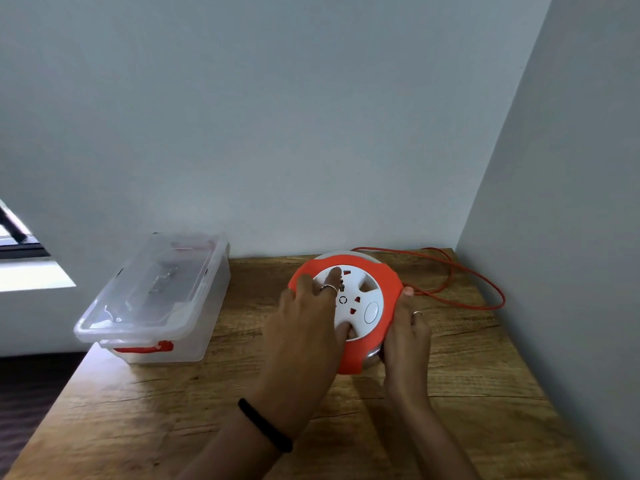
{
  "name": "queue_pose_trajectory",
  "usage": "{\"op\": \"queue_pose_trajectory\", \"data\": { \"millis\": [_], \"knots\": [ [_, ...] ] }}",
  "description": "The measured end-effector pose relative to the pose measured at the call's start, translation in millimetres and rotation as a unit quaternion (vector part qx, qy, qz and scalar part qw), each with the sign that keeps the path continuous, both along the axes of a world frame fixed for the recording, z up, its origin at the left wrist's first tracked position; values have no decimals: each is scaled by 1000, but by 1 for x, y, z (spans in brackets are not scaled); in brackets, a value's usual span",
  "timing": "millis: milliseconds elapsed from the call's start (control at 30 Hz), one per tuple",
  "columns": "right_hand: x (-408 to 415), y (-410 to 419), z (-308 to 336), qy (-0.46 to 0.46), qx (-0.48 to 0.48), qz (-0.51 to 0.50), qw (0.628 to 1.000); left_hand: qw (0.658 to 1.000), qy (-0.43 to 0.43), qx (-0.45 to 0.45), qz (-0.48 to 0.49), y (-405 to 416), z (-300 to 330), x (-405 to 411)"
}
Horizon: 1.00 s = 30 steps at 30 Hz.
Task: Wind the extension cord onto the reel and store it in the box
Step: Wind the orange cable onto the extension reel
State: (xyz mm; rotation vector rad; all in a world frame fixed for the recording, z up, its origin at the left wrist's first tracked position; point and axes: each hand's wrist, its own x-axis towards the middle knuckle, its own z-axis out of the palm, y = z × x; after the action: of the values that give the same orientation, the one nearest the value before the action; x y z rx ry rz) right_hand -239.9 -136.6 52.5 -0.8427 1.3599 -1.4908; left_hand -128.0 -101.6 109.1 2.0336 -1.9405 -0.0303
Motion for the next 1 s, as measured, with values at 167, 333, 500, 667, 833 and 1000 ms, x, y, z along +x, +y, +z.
{"op": "queue_pose_trajectory", "data": {
  "millis": [167,333,500,667,833,1000],
  "knots": [
    [7,10,-5,-79,22,26,996,978,194,67,44,-5,-10,21],
    [14,21,-5,-104,23,82,991,916,387,102,-2,-7,-9,43],
    [-4,20,7,-85,30,183,979,884,455,101,-29,-8,-5,63],
    [-16,18,27,-270,87,288,915,868,467,143,-86,-10,6,74],
    [-10,17,26,-389,106,281,871,873,439,162,-136,-12,14,70],
    [-6,12,21,-409,79,239,877,919,362,116,-99,-10,14,61]
  ]
}}
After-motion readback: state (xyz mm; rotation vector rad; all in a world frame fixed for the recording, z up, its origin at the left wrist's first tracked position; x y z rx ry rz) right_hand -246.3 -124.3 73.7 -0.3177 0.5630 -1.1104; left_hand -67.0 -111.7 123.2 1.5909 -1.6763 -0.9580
